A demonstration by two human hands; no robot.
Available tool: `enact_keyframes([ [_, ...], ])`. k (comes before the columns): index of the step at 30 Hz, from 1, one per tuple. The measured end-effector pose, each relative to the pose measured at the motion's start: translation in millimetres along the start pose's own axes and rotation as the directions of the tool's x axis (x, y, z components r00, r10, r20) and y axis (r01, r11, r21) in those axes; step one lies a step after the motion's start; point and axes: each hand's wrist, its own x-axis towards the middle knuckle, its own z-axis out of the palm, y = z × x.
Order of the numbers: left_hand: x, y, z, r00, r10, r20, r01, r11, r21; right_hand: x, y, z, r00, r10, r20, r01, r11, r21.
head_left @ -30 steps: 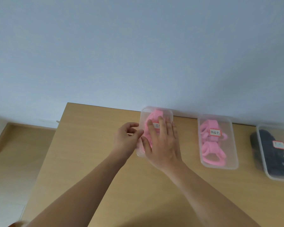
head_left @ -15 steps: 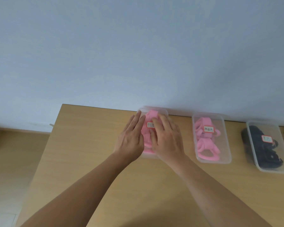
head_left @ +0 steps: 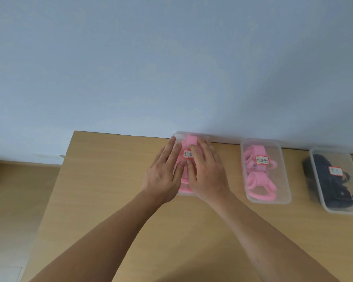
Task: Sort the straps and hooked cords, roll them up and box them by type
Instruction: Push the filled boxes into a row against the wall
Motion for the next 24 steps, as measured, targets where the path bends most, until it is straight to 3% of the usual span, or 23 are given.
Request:
enact_keyframes([
  [7, -8.9, -3.6, 3.3, 0.999, 0.045, -0.021, -0.043, 0.995, 0.09, -10.9, -2.1, -0.1, 1.0, -0.018, -0.01, 0.018, 0.999, -0.043],
  [15, -6.5, -1.6, -0.9, 0.998, -0.002, 0.065, -0.012, 0.976, 0.216, -8.1, -3.0, -4.1, 0.997, -0.009, 0.074, 0.017, 0.994, -0.104],
  [21, 2.9, 0.8, -4.9, 0.991, 0.13, 0.043, -0.136, 0.972, 0.192, -5.2, -2.1, -7.7, 0.986, 0.036, 0.162, -0.009, 0.986, -0.165],
  [24, 6.2, 4.8, -3.1, 0.991, 0.112, 0.072, -0.12, 0.987, 0.11, -4.9, 1.0, -9.0, 0.982, 0.049, 0.185, -0.023, 0.99, -0.14],
])
